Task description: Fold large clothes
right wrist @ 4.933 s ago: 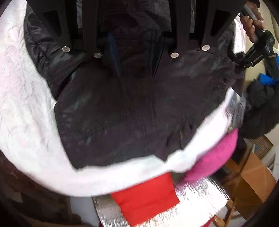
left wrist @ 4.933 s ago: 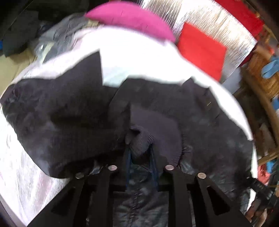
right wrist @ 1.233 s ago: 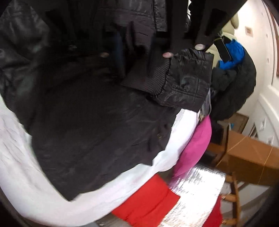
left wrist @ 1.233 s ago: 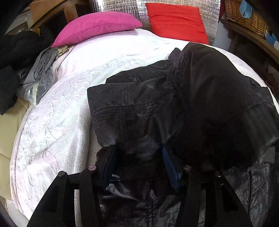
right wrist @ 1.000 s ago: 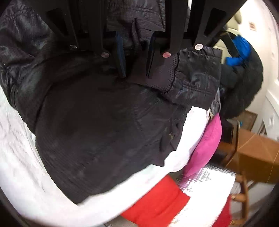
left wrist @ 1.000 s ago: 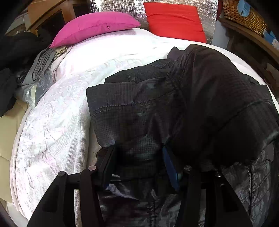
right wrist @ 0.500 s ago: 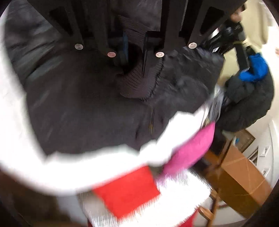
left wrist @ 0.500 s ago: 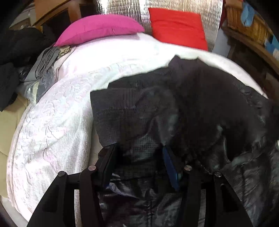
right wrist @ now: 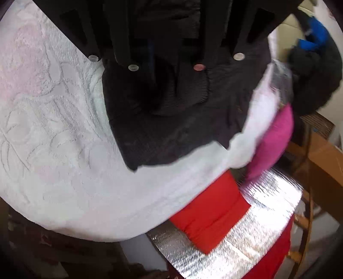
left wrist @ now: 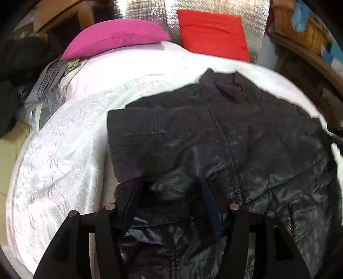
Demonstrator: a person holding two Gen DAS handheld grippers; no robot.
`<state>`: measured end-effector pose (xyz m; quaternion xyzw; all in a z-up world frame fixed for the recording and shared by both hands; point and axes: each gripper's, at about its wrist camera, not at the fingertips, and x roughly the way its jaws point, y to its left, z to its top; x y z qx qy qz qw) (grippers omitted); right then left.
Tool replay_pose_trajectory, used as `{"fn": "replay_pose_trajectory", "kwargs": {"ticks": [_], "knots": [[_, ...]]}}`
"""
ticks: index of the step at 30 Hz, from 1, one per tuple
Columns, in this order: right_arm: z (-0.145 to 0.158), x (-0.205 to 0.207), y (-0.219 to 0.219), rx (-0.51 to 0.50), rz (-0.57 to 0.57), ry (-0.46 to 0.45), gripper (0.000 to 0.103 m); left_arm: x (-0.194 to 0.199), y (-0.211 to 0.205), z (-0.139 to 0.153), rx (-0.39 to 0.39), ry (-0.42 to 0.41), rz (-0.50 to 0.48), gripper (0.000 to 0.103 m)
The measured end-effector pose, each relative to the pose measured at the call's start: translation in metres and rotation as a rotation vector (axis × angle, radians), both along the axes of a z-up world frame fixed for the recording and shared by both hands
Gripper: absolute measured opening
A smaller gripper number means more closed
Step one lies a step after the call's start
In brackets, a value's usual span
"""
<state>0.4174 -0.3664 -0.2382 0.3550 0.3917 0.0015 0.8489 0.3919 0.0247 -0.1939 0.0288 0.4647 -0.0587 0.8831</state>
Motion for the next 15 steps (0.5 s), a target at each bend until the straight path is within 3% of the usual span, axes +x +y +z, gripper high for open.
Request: {"fn": "replay_pose_trajectory", "kwargs": {"ticks": [2,5,7,10,12,14,15], "knots": [[0.012,-0.01,-0.005,0.0,-0.016,-0.055,0.093,-0.003,0.009,0.01,-0.02,-0.037,0.01,0.06],[0.028,-0.022,-0.005,-0.084,-0.051,-0.116,0.093,-0.006,0.021,0.014,-0.003,-0.061,0.043,0.067],[0.024,-0.018,-0.008,-0.141,-0.022,-0.074,0.093,-0.001,0.035,0.012,-0.014,-0.049,0.086,0.068],[-0.001,-0.012,-0.011,-0.144,0.007,0.013,0.09,0.008,0.057,0.005,-0.082,-0.008,0.16,0.068],[-0.012,-0.007,-0.01,-0.125,0.037,0.026,0.084,0.013,0.063,-0.001,-0.136,0.023,0.194,0.068],[-0.019,0.001,0.0,-0.139,0.085,0.047,0.066,0.018,0.063,-0.008,-0.185,0.06,0.187,0.068],[-0.021,0.004,0.01,-0.166,0.105,0.058,0.065,0.021,0.061,-0.011,-0.202,0.077,0.178,0.068]]}}
